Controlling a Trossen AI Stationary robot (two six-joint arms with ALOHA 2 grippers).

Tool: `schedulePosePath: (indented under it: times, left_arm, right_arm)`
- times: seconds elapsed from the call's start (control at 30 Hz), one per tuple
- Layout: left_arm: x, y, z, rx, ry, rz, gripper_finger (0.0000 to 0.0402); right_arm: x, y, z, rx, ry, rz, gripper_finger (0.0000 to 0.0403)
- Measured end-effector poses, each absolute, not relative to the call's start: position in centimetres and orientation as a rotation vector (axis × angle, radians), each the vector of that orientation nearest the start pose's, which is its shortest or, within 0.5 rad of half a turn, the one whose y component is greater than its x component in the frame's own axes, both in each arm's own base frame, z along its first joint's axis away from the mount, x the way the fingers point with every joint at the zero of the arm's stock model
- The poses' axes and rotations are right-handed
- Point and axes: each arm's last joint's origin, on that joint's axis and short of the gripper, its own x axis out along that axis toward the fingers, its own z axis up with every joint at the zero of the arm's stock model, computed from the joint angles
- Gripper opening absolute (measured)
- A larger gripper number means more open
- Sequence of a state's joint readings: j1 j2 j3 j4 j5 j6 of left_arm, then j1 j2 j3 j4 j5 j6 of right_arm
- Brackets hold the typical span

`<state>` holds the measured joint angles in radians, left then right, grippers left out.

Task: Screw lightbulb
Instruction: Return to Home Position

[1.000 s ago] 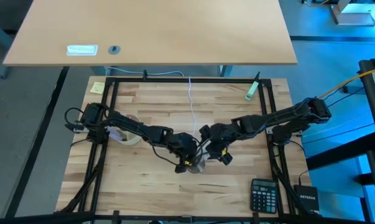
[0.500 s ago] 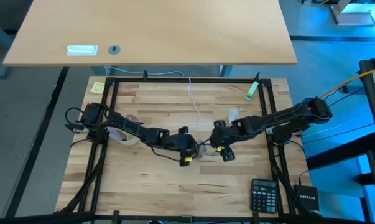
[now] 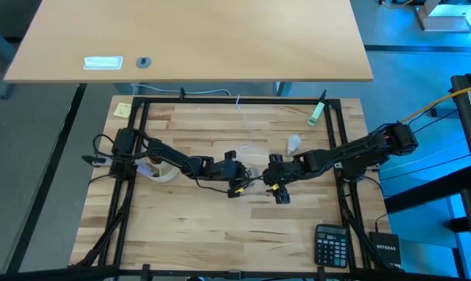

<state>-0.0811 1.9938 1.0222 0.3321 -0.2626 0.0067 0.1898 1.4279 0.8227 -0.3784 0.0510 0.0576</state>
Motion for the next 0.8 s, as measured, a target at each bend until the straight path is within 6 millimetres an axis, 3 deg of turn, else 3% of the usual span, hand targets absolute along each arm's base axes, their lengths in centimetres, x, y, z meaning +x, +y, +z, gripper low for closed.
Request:
schedulePosePath:
  times: [0.23, 0.37, 0.47, 0.63, 0.8]
  left_arm:
    - [39.2, -2.1, 11.7, 0.116, 0.645, 0.181, 0.0242]
    - [38.8, -2.2, 12.9, 0.117, 0.646, 0.179, 0.0278]
    - [38.1, -2.4, 15.4, 0.12, 0.666, 0.172, 0.0288]
    - [35.6, -3.0, 20.0, 0.106, 0.696, 0.154, 0.0285]
    - [32.5, -3.6, 25.5, 0.107, 0.568, 0.12, 0.0239]
  right_arm:
    - [26.9, 5.0, 19.5, -0.072, 0.959, 0.12, 0.0276]
    - [26.9, 5.0, 19.5, -0.071, 0.959, 0.121, 0.0276]
    - [26.7, 5.0, 20.0, -0.053, 0.958, 0.124, 0.0276]
    - [26.0, 4.9, 22.7, -0.036, 0.873, 0.097, 0.0276]
    - [25.0, 4.0, 25.5, -0.031, 0.836, 0.033, 0.0275]
